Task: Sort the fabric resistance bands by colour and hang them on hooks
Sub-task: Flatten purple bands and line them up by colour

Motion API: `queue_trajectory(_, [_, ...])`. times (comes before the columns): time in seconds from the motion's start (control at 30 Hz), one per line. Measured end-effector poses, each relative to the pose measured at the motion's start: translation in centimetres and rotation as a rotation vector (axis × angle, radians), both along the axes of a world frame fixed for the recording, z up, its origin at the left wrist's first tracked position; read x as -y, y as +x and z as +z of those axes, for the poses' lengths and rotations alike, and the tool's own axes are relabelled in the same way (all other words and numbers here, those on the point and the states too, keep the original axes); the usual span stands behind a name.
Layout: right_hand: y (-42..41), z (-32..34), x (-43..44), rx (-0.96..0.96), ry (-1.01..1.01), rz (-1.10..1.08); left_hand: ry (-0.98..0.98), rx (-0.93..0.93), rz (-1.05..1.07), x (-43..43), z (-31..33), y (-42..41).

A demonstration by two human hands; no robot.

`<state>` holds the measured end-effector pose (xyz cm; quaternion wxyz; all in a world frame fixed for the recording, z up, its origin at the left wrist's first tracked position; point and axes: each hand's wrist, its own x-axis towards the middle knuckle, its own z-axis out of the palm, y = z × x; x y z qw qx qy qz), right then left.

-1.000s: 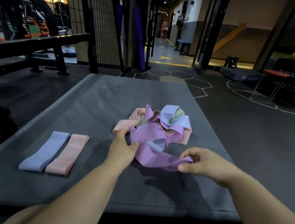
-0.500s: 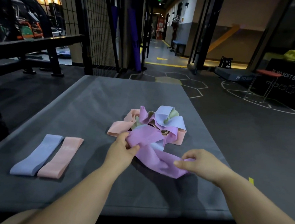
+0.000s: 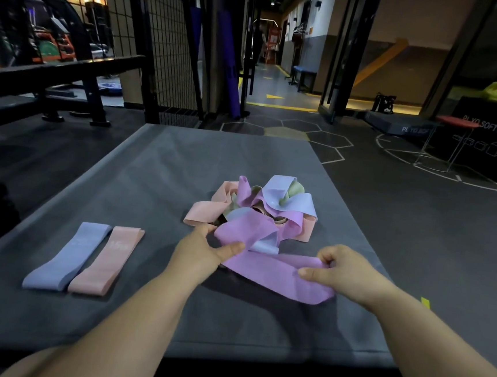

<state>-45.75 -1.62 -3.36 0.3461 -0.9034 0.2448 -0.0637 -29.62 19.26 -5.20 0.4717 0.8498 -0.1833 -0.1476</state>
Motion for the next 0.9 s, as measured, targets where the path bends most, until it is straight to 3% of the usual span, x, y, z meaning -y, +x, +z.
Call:
queue_trajectory(0.17, [-0.5, 0.4, 0.6, -0.104, 0.129, -0.001, 0.205, 0.075, -0.125, -1.3, 1.7, -0.7])
queue_trajectory(0.43, [-1.1, 0.3, 1.0, -0.265, -0.008, 0.041, 0.506, 0.12, -0.315, -2.0, 1.6, -2.1])
queue_trajectory(0.6, [-1.6, -0.9, 2.2, -0.202, -0.144, -0.102, 0.494, 0.106, -0.38, -1.8, 1.1, -2.3])
queue_trajectory(0.9, [-3.4, -1.5, 4.2, -0.139, -0.133, -0.212, 0.442, 0.175, -0.401, -1.2, 0.2, -2.8])
